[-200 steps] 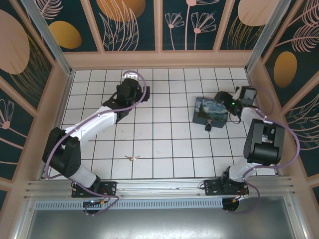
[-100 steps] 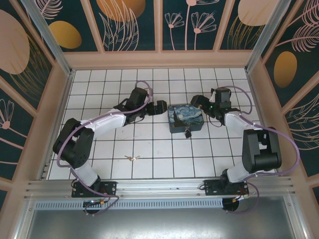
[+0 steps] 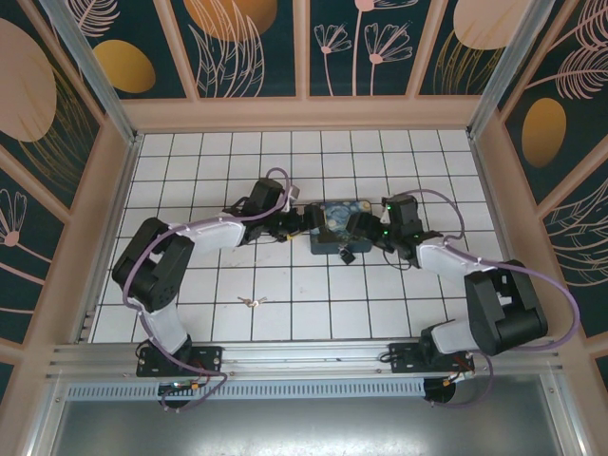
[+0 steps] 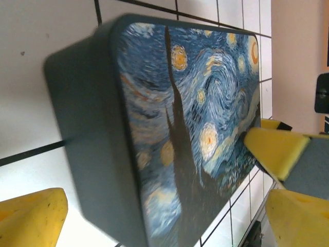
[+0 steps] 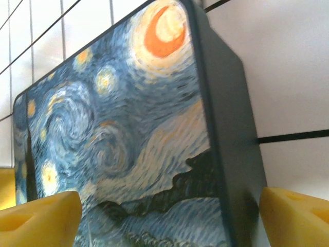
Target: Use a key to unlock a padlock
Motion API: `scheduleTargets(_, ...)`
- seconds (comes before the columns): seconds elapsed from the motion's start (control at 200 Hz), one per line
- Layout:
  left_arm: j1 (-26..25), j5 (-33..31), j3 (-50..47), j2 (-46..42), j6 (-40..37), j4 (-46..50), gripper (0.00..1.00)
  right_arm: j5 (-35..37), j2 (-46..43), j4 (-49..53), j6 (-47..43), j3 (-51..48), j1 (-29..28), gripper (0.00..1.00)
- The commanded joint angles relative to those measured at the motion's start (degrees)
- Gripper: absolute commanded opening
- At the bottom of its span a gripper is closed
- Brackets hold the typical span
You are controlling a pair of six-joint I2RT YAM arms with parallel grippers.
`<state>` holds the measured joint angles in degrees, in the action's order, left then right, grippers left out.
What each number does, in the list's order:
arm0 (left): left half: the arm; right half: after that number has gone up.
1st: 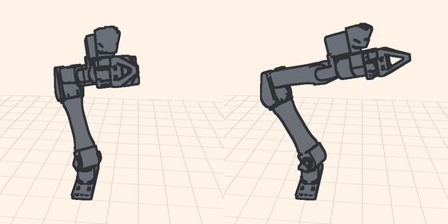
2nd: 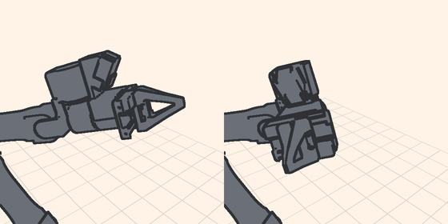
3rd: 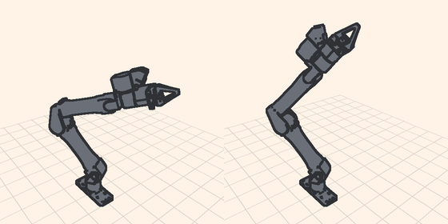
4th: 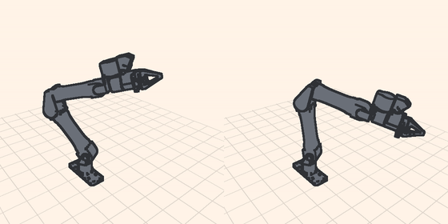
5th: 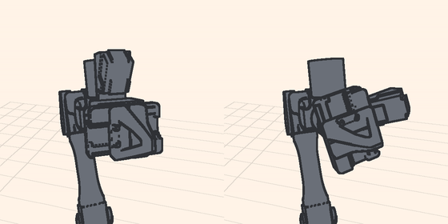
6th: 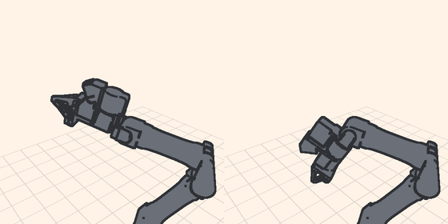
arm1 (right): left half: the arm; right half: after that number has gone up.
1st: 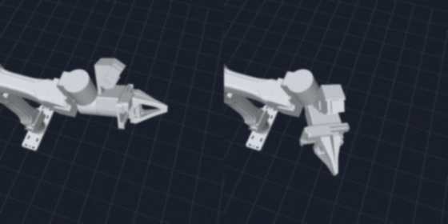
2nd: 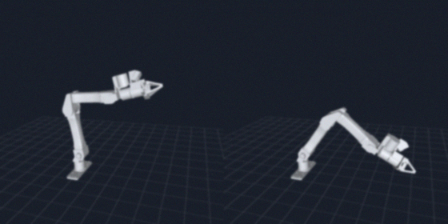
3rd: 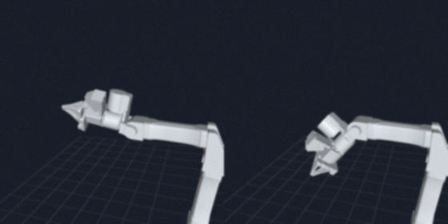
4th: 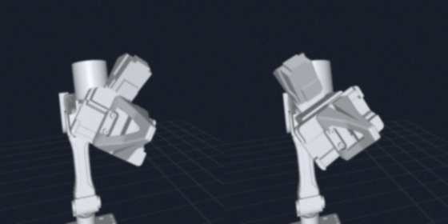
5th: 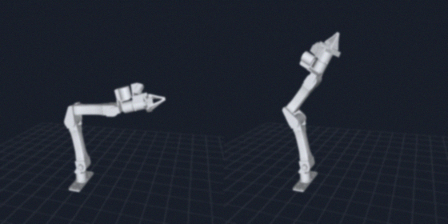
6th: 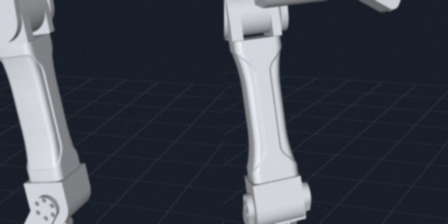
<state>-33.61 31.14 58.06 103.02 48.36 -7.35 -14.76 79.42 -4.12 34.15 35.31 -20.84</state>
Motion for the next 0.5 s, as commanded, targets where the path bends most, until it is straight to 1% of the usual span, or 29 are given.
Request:
scheduleTargets(0.0,2.99,2.85,3.0,1.76,1.43,-0.56,0.98,2.77,1.58,-4.29,4.85,0.9,-4.71,0.89)
scheduleTargets(0.08,5.13,3.92,3.95,1.95,0.93,0.19,0.98,4.38,4.31,-4.54,5.91,3.09,-7.44,0.89)
scheduleTargets(0.155,6.53,2.88,5.41,1.63,-1.66,3.39,0.98,5.27,7.32,-4.46,6.22,5.63,-9.29,0.89)
scheduleTargets(0.245,8.32,1.01,5.74,0.68,-3.62,7.12,0.98,6.12,8.76,-4.5,5.92,7.27,-9.28,0.89)
scheduleTargets(0.335,10.72,-4.15,5.43,-1.63,-6.25,12.86,0.99,6.68,8.23,-2.58,4.28,8.49,-7.73,0.9)
scheduleTargets(0.4,12.65,-8.59,4.66,-3.95,-7.87,16.64,0.99,5.71,7.29,-0.93,2.56,9.18,-6.14,0.9)
scheduleTargets(0.435,13.51,-12.15,4.72,-4.44,-9.21,19.27,0.98,5.16,6.78,0.51,1.35,9.85,-5.33,0.9)
scheduleTargets(0.495,13.98,-19.5,5.67,-7.88,-12.05,25.07,0.98,5.3,5.77,3.53,-0.21,11.07,-4.92,0.9)
